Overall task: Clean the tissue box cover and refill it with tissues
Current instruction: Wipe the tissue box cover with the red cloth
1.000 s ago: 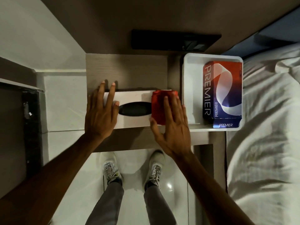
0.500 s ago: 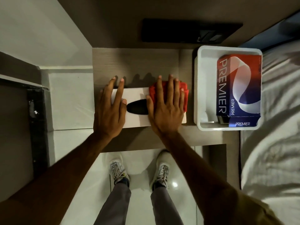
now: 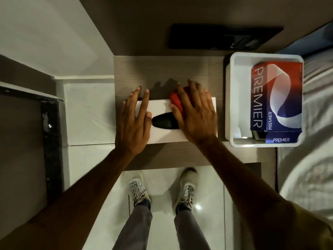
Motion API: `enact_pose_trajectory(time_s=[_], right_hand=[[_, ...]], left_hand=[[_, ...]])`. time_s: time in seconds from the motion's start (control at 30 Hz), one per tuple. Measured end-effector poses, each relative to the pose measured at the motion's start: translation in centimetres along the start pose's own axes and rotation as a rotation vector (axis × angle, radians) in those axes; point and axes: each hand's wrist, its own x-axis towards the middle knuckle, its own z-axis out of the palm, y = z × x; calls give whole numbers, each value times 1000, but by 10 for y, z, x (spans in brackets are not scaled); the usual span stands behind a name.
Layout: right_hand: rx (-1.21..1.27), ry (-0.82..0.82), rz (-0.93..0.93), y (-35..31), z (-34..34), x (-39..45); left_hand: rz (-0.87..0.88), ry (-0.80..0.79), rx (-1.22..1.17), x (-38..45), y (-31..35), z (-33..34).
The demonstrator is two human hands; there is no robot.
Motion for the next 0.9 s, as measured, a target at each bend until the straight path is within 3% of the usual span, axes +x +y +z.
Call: enact_pose_trajectory(time_s=[0.17, 0.27, 0.37, 0.4, 0.47, 0.57, 0.67, 0.77, 0.9], right_hand=[[71, 73, 424, -40, 4, 2], [97, 7, 220, -68, 6, 5], [29, -25, -59, -44, 2, 6], [28, -21, -50, -30, 0, 8], [54, 1, 160, -15, -4, 11], [52, 23, 399, -38, -2, 13], [68, -13, 211, -54, -3, 12], [50, -61, -18, -26, -13, 10], [199, -9, 84, 9, -24, -7]], left_hand=[[0, -9, 14, 1, -3, 1], [50, 11, -15, -1, -4, 0], [77, 30, -9, -3, -3, -2], [62, 30, -7, -2, -2, -3], [26, 18, -15, -1, 1, -2], [22, 17, -14, 0, 0, -2], [51, 44, 14, -3, -4, -1], [26, 25, 40, -2, -2, -2], [-33, -19, 65, 2, -1, 1]])
